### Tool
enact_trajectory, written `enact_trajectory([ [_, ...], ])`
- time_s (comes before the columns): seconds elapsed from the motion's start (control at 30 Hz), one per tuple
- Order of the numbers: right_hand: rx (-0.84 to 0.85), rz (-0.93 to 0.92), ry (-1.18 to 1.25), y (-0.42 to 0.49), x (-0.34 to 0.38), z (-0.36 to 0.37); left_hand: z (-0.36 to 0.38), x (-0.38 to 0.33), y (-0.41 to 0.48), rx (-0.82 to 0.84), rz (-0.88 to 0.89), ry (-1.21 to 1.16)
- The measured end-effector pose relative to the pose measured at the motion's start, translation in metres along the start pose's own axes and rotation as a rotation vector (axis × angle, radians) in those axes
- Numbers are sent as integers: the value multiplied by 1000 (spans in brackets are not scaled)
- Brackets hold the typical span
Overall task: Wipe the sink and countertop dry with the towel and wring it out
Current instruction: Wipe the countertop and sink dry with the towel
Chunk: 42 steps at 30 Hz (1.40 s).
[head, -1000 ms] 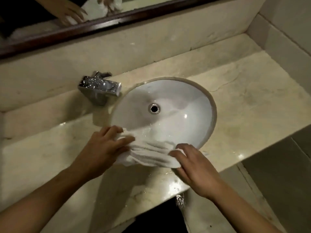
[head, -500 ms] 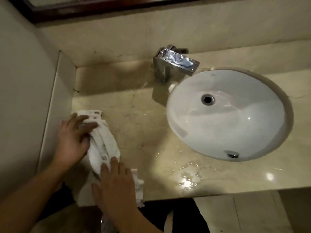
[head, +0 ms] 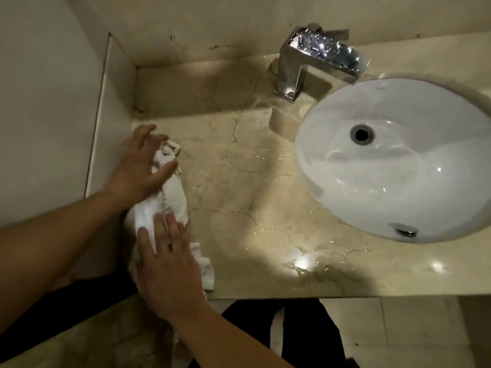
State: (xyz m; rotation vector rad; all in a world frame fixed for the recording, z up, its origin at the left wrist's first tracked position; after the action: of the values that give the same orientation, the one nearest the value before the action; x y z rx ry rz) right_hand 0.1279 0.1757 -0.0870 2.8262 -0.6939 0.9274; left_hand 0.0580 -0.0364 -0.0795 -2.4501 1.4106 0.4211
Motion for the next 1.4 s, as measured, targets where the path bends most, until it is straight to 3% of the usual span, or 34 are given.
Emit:
enact_trajectory([
  [0.07,16,-1,53,8,12,5,-5,4,5,17,33,34],
  [0.17,43,16,92,18,22,5,-1,-4,9,0,-86,77],
  [0.3,68,-65,-63,23,10,6,2,-12,7,-21,-213,37],
  [0.47,44,-108,-125,30,2,11,10,-10,8,-159,-145,98],
  [0.7,-1,-174,-198,59,4,7,11,-6,12,-200,-49,113],
  [1.4,-144,-151,-101,38,-39,-13,28,-49,15,-152,156,37],
])
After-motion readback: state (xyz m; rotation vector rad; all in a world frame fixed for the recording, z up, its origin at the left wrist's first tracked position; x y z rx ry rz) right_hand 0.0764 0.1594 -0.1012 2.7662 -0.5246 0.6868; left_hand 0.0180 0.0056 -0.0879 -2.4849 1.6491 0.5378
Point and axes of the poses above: each hand's wrist, its own y-axis towards the middle knuckle, its own z-axis out of the palm, x = y × z, the point moved 2 cm from there along y, towards the middle knuckle, and after that the axes turned 3 degrees about -y, right-handed, at the moved point
